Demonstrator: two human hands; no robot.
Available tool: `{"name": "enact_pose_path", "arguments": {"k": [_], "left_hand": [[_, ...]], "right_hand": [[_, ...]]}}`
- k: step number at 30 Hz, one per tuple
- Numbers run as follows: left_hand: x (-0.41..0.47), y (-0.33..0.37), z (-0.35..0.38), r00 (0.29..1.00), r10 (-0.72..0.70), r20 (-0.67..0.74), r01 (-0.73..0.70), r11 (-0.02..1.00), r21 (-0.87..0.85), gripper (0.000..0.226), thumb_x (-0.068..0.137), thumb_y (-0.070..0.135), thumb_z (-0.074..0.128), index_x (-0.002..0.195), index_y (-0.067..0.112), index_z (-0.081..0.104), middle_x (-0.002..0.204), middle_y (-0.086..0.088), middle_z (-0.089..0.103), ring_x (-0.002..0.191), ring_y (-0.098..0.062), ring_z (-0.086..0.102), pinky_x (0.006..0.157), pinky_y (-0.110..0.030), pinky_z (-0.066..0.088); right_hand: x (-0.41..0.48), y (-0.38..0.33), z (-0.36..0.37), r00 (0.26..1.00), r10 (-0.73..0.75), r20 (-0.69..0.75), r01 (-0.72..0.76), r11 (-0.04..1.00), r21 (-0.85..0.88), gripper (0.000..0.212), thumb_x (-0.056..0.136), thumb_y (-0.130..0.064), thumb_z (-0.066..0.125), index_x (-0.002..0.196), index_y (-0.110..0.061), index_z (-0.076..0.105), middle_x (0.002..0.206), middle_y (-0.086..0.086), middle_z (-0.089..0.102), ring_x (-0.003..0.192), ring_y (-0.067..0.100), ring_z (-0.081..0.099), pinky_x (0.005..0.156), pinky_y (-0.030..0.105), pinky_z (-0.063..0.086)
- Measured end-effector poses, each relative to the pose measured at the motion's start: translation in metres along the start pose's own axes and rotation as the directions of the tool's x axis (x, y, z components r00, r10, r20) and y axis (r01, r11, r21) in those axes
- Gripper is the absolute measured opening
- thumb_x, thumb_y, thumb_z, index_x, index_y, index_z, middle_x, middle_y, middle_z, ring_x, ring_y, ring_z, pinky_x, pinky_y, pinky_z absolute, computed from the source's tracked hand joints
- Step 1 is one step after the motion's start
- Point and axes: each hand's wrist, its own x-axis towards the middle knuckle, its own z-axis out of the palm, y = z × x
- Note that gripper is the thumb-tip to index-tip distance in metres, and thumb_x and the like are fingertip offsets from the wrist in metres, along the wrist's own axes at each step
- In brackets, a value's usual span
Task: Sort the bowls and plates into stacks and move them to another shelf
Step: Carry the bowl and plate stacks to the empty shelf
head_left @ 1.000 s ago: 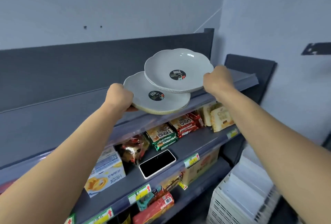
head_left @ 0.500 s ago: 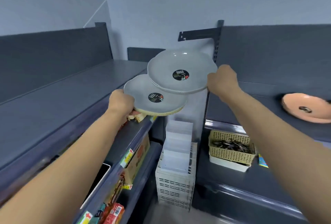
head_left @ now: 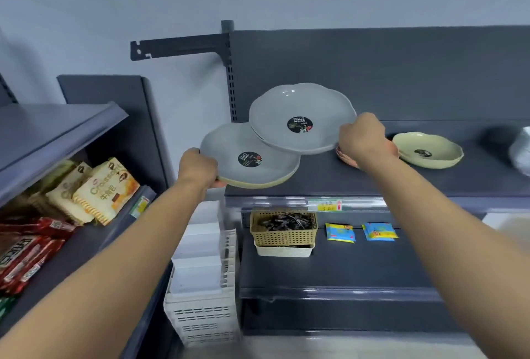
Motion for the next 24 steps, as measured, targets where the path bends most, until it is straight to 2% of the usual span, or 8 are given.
{"name": "enact_pose_path", "arguments": {"k": [2,3,6,9,14,16,20,24], "left_hand": [[0.007,0.002,0.027,1.000,-0.027,0.000,0.027,1.000,0.006,0.028,0.085,-0.013,0.035,0.104,0.001,0.050,0.109,-0.016,0.058,0.090,-0.043,0.064,0.035,-0.027,0.053],[0.010,0.003,0.040,0.999,-0.037,-0.003,0.037,0.999,0.007,0.028,0.085,-0.013,0.035,0.105,0.000,0.050,0.110,-0.017,0.058,0.090,-0.044,0.064,0.035,-0.027,0.053],[0.020,0.005,0.072,0.998,-0.065,-0.024,0.065,0.998,-0.005,0.030,0.085,-0.015,0.035,0.108,-0.003,0.052,0.108,-0.017,0.058,0.085,-0.041,0.062,0.032,-0.026,0.051],[0.033,0.003,0.095,0.996,-0.071,-0.062,0.071,0.997,-0.002,0.032,0.084,-0.015,0.036,0.109,-0.005,0.053,0.106,-0.017,0.059,0.082,-0.041,0.061,0.032,-0.027,0.052],[0.056,0.001,0.114,0.993,-0.097,-0.062,0.098,0.995,0.012,0.026,0.083,-0.014,0.037,0.073,0.005,0.050,0.082,-0.008,0.058,0.064,-0.032,0.060,0.039,-0.031,0.054],[0.072,0.000,0.119,0.994,-0.099,-0.053,0.100,0.995,0.009,0.028,0.083,-0.014,0.037,0.070,0.008,0.049,0.080,-0.008,0.058,0.066,-0.032,0.059,0.038,-0.029,0.053],[0.105,-0.006,0.130,0.994,-0.112,-0.020,0.112,0.994,0.008,0.026,0.084,-0.014,0.035,0.074,0.005,0.049,0.094,-0.012,0.057,0.071,-0.035,0.059,0.032,-0.026,0.051],[0.141,-0.018,0.139,0.991,-0.125,0.043,0.125,0.992,0.007,0.027,0.085,-0.014,0.033,0.101,-0.001,0.051,0.113,-0.020,0.058,0.089,-0.039,0.058,0.037,-0.032,0.054]], "right_hand": [[0.028,0.015,-0.004,1.000,0.018,-0.008,-0.018,0.999,0.038,0.016,0.092,-0.006,0.041,0.077,-0.006,0.045,0.088,0.012,0.051,0.082,0.028,0.041,0.063,0.026,0.032],[0.042,0.022,-0.003,0.999,0.028,-0.019,-0.027,0.998,0.064,0.012,0.090,-0.005,0.041,0.085,-0.002,0.052,0.093,0.016,0.057,0.080,0.029,0.043,0.060,0.026,0.034],[0.078,0.039,-0.003,0.999,0.038,0.002,-0.038,0.992,0.123,0.031,0.086,-0.005,0.041,0.109,0.007,0.058,0.103,0.023,0.065,0.078,0.030,0.050,0.061,0.029,0.038],[0.107,0.050,-0.002,0.999,0.019,0.027,-0.022,0.994,0.110,0.025,0.086,-0.006,0.040,0.101,0.004,0.057,0.100,0.022,0.065,0.079,0.028,0.051,0.067,0.031,0.039],[0.139,0.051,0.010,0.998,0.020,0.058,-0.024,0.998,0.066,0.017,0.088,-0.006,0.040,0.096,-0.005,0.055,0.094,0.013,0.060,0.079,0.028,0.050,0.056,0.025,0.036],[0.149,0.048,0.018,0.998,0.027,0.053,-0.032,0.996,0.088,0.013,0.088,-0.005,0.040,0.092,-0.005,0.052,0.096,0.015,0.061,0.080,0.029,0.050,0.060,0.028,0.038],[0.165,0.045,0.035,0.998,0.057,0.039,-0.061,0.994,0.095,0.016,0.087,-0.004,0.041,0.086,0.001,0.056,0.089,0.016,0.059,0.078,0.030,0.051,0.061,0.030,0.039],[0.180,0.040,0.051,0.996,0.086,0.033,-0.089,0.992,0.094,0.025,0.085,-0.004,0.040,0.097,0.004,0.060,0.098,0.021,0.066,0.079,0.030,0.053,0.067,0.032,0.042]]}}
